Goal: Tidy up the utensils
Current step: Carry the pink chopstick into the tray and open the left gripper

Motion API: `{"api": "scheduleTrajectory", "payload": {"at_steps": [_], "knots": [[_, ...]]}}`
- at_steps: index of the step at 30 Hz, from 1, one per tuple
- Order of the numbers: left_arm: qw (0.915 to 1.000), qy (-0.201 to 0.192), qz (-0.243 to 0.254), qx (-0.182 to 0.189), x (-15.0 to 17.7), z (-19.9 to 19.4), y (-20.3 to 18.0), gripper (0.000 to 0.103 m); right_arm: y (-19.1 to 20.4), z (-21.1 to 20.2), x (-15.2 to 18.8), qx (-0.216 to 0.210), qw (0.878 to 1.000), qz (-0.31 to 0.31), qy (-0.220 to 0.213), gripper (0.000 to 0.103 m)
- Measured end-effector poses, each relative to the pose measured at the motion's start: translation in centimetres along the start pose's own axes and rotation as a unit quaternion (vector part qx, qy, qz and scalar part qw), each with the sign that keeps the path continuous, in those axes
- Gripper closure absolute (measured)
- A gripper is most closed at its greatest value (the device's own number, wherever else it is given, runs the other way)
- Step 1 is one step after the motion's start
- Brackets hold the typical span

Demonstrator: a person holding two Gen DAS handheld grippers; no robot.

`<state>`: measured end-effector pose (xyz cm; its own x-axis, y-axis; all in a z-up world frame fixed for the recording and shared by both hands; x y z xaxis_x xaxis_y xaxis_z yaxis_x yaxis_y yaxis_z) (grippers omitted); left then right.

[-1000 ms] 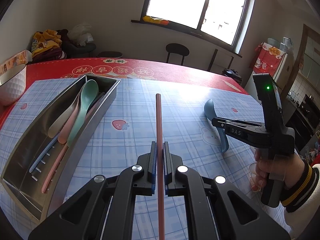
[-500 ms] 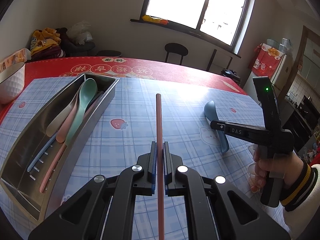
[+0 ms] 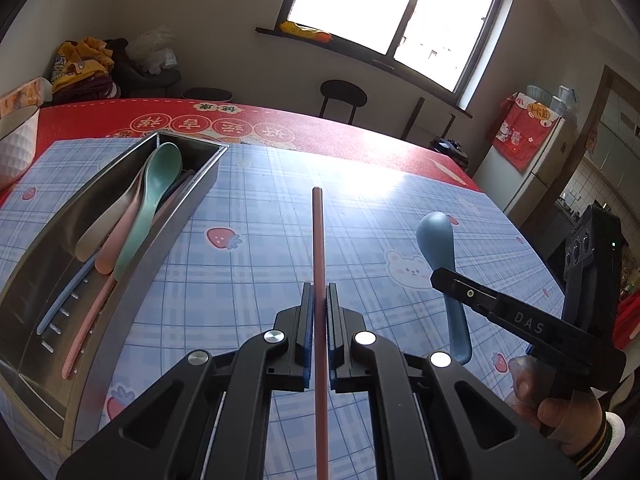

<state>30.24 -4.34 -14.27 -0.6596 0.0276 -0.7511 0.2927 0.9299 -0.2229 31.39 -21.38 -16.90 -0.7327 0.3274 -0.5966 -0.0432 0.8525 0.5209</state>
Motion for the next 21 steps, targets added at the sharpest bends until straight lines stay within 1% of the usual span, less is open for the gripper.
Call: {"api": "scheduleTrajectory", "payload": {"at_steps": [2, 5, 8, 12, 14, 15, 16, 19, 21], "knots": [[1.0000, -0.003, -0.003, 0.006, -0.3, -0.6, 0.0, 0.097, -0.2, 0.3, 0.2, -0.005, 1.000, 0.006, 0.007, 0.096], [0.9999, -0.004, 0.004, 0.009, -0.6, -1.8, 0.6, 0.097, -0.3, 0.2, 0.1, -0.013, 1.000, 0.007, 0.002, 0.096], [1.0000, 0.001, 0.004, 0.004, -1.4, -3.3, 2.2, 0.097, -0.3, -0.1, 0.3, -0.020, 1.000, 0.003, 0.003, 0.096], [0.9997, 0.016, 0.014, -0.007, -3.5, -4.8, 4.8, 0.097, 0.0, 0.0, 0.2, -0.027, 1.000, -0.002, 0.001, 0.096], [0.9989, 0.032, 0.029, -0.016, -4.7, -4.6, 5.9, 0.097, 0.0, -0.1, 0.2, -0.031, 1.000, -0.001, 0.000, 0.096], [0.9980, 0.043, 0.040, -0.025, -5.1, -4.3, 6.4, 0.097, 0.1, 0.0, 0.2, -0.033, 0.999, 0.000, 0.000, 0.096], [0.9968, 0.056, 0.050, -0.026, -5.4, -3.7, 6.9, 0.097, 0.1, 0.0, 0.1, -0.035, 0.999, 0.001, 0.000, 0.096], [0.9929, 0.099, 0.053, -0.039, -5.8, -1.3, 8.5, 0.097, -0.2, -0.3, 0.2, -0.040, 0.999, 0.005, -0.002, 0.096], [0.9903, 0.119, 0.053, -0.048, -5.7, 0.1, 9.4, 0.097, -0.5, -0.4, 0.2, -0.043, 0.999, 0.008, -0.003, 0.096]]}}
Point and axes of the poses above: each gripper's, at about its wrist camera, not at the fingertips, and z roughly the way its jaws point, y to its left, x to its underside, the point moved 6 cm from there along z, roughly the way its jaws point, and after that the axes turned 6 degrees about z, right-handed, at the moved point
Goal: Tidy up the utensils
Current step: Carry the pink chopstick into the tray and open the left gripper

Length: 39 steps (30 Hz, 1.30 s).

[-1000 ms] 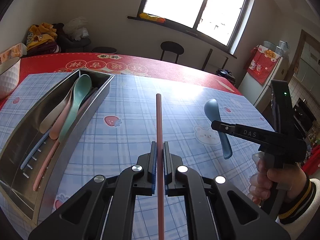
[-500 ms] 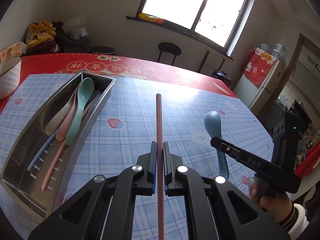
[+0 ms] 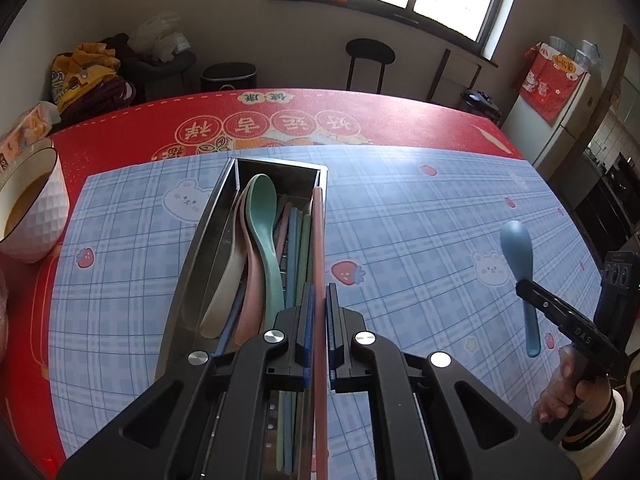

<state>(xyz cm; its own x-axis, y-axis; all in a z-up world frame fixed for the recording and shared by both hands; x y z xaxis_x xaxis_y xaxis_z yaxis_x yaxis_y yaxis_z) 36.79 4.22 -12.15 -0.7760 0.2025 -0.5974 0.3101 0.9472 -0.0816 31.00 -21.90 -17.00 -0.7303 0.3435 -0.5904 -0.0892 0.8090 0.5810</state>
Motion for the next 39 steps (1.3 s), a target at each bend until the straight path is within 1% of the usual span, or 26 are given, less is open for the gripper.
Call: {"api": "scheduleTrajectory", "payload": {"at_steps": [3, 9, 10, 13, 16, 18, 22, 23, 25, 27, 30, 31, 33, 34, 36, 37, 39], "knots": [[0.9995, 0.019, 0.009, -0.025, -0.1, 1.6, 0.7, 0.097, -0.2, -0.2, 0.0, -0.005, 1.000, 0.005, 0.001, 0.096], [0.9983, 0.049, 0.014, -0.029, 0.6, 3.7, 1.4, 0.097, -0.3, -0.3, -0.1, -0.013, 1.000, 0.007, 0.003, 0.096], [0.9984, 0.046, 0.015, -0.031, 0.6, 3.7, 1.3, 0.097, -0.3, -0.4, 0.0, -0.014, 1.000, 0.008, 0.003, 0.096], [0.9986, 0.046, 0.012, -0.021, 0.5, 3.7, 1.4, 0.097, -0.4, -0.4, -0.1, -0.017, 1.000, 0.010, 0.004, 0.096], [0.9982, 0.048, 0.023, -0.025, 0.5, 3.6, 1.0, 0.097, -0.5, -0.4, -0.1, -0.019, 1.000, 0.010, 0.006, 0.096], [0.9983, 0.050, 0.019, -0.023, 0.4, 3.7, 1.1, 0.097, -0.5, -0.4, -0.1, -0.021, 1.000, 0.012, 0.006, 0.096], [0.9987, 0.038, 0.023, -0.023, 0.2, 2.9, 1.1, 0.095, -0.7, -0.4, -0.1, -0.023, 1.000, 0.016, 0.007, 0.096], [0.9989, 0.032, 0.024, -0.025, 0.1, 2.5, 1.1, 0.092, -0.8, -0.4, -0.1, -0.023, 1.000, 0.017, 0.007, 0.096], [0.9996, 0.014, 0.018, -0.018, 0.1, 1.4, 1.1, 0.084, -0.8, -0.4, -0.2, -0.022, 1.000, 0.017, 0.008, 0.096], [0.9996, -0.009, 0.018, -0.019, 0.4, -0.1, 0.9, 0.067, -0.8, -0.4, -0.2, -0.020, 1.000, 0.016, 0.008, 0.096], [0.9971, -0.044, 0.040, -0.048, 1.3, -2.0, 0.6, 0.056, -0.8, -0.3, -0.2, -0.017, 1.000, 0.014, 0.008, 0.096], [0.9958, -0.054, 0.045, -0.058, 1.7, -2.5, 0.6, 0.054, -0.7, -0.2, -0.2, -0.015, 1.000, 0.014, 0.009, 0.096], [0.9935, -0.072, 0.048, -0.074, 2.5, -3.3, 0.7, 0.042, -0.7, -0.1, -0.2, -0.012, 1.000, 0.013, 0.009, 0.096], [0.9919, -0.081, 0.049, -0.085, 2.9, -3.7, 0.9, 0.037, -0.6, 0.0, -0.2, -0.009, 1.000, 0.013, 0.009, 0.096], [0.9881, -0.097, 0.053, -0.107, 3.6, -4.5, 1.1, 0.014, -0.6, 0.1, -0.2, -0.005, 1.000, 0.013, 0.009, 0.096], [0.9857, -0.108, 0.055, -0.117, 3.9, -4.9, 1.2, 0.011, -0.6, 0.1, -0.1, -0.003, 1.000, 0.013, 0.009, 0.096], [0.9824, -0.126, 0.062, -0.124, 4.4, -5.4, 1.2, 0.007, -0.6, 0.3, -0.1, 0.004, 1.000, 0.014, 0.010, 0.096]]}}
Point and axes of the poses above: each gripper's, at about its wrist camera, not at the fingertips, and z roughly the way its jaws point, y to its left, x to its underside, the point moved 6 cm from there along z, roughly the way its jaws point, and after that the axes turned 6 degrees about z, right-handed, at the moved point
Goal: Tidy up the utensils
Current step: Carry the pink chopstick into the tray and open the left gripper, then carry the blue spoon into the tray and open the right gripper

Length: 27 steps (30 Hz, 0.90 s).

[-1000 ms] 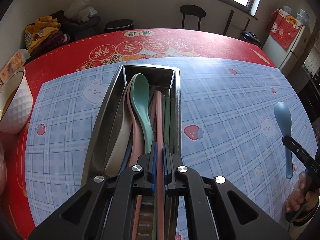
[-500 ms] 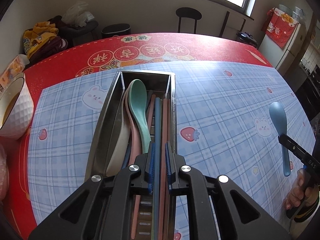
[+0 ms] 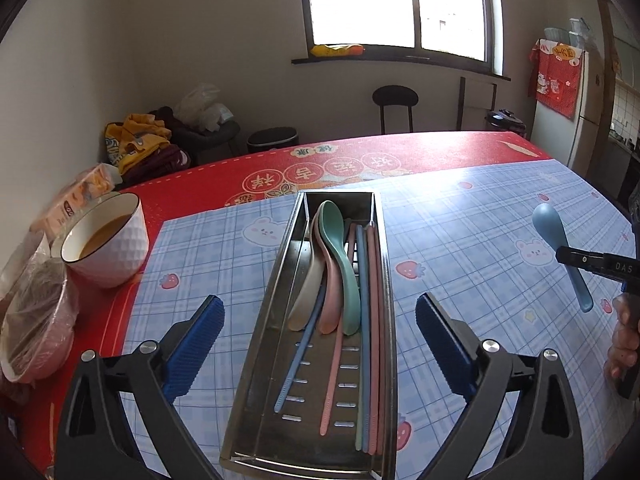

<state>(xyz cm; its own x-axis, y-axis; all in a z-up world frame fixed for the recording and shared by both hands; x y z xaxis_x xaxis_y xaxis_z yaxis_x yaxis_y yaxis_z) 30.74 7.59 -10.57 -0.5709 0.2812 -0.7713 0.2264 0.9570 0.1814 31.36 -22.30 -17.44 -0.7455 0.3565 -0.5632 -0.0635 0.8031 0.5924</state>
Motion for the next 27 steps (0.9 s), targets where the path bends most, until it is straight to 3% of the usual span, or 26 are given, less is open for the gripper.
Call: {"api": "scheduleTrajectory", "payload": {"at_steps": [10, 13, 17, 23, 27], "knots": [[0.9987, -0.007, -0.037, 0.036, 1.9, 0.3, 1.9, 0.006, 1.8, 2.3, 0.2, 0.088, 0.995, -0.040, 0.039, 0.096], [0.9962, -0.020, -0.069, 0.048, 1.8, -0.2, 2.9, 0.006, 4.6, 3.4, -0.6, 0.065, 0.995, -0.044, 0.056, 0.096], [0.9952, -0.019, -0.089, 0.036, 1.9, -0.1, 3.9, 0.006, 10.2, 5.9, -1.4, 0.043, 0.993, -0.084, 0.073, 0.096], [0.9906, -0.009, -0.133, 0.032, 2.4, 0.5, 5.9, 0.006, 17.7, 11.4, -0.8, 0.036, 0.982, -0.147, 0.109, 0.096], [0.9869, -0.007, -0.159, 0.028, 2.7, 0.6, 7.2, 0.006, 20.4, 14.3, -0.5, 0.045, 0.977, -0.162, 0.129, 0.096]]}}
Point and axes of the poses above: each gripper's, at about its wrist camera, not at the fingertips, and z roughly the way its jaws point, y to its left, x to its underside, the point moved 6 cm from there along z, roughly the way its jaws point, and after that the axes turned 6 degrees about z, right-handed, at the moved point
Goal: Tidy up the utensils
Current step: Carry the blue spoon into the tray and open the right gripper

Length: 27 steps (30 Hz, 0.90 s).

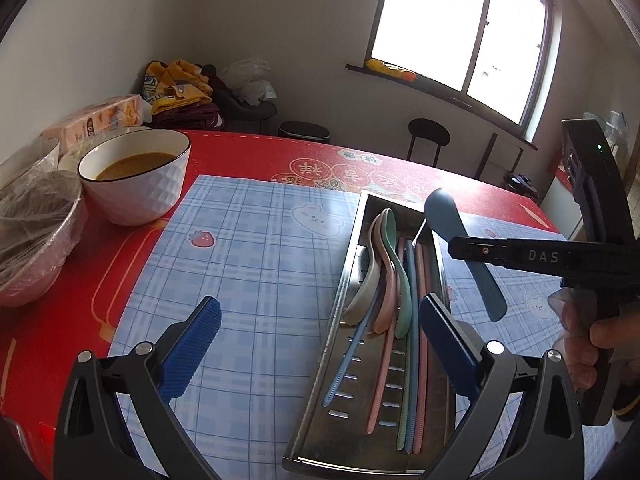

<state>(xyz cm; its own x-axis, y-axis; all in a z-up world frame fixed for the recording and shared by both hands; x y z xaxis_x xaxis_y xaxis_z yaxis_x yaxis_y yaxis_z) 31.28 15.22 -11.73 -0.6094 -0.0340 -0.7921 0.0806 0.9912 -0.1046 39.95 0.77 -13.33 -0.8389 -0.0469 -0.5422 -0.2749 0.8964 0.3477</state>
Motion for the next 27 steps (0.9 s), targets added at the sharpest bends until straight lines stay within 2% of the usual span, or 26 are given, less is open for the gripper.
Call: {"api": "scheduleTrajectory", "payload": {"at_steps": [3, 8, 19, 27], "knots": [[0.9999, 0.002, -0.015, -0.001, 0.0, 0.0, 0.7, 0.006, 0.6, 1.4, -0.5, 0.020, 1.000, -0.006, 0.009, 0.096], [0.9996, 0.000, -0.027, 0.000, -0.3, -0.2, 1.1, 0.006, -0.1, 3.2, -0.6, 0.038, 0.999, 0.017, 0.029, 0.096], [0.9995, 0.002, -0.032, -0.002, -0.2, -0.1, 1.4, 0.006, 0.0, 4.8, -0.4, 0.056, 0.997, 0.028, 0.050, 0.096], [0.9995, 0.003, -0.030, -0.003, -0.2, 0.0, 1.3, 0.006, 0.4, 4.9, -0.9, 0.060, 0.997, 0.028, 0.047, 0.095]]}}
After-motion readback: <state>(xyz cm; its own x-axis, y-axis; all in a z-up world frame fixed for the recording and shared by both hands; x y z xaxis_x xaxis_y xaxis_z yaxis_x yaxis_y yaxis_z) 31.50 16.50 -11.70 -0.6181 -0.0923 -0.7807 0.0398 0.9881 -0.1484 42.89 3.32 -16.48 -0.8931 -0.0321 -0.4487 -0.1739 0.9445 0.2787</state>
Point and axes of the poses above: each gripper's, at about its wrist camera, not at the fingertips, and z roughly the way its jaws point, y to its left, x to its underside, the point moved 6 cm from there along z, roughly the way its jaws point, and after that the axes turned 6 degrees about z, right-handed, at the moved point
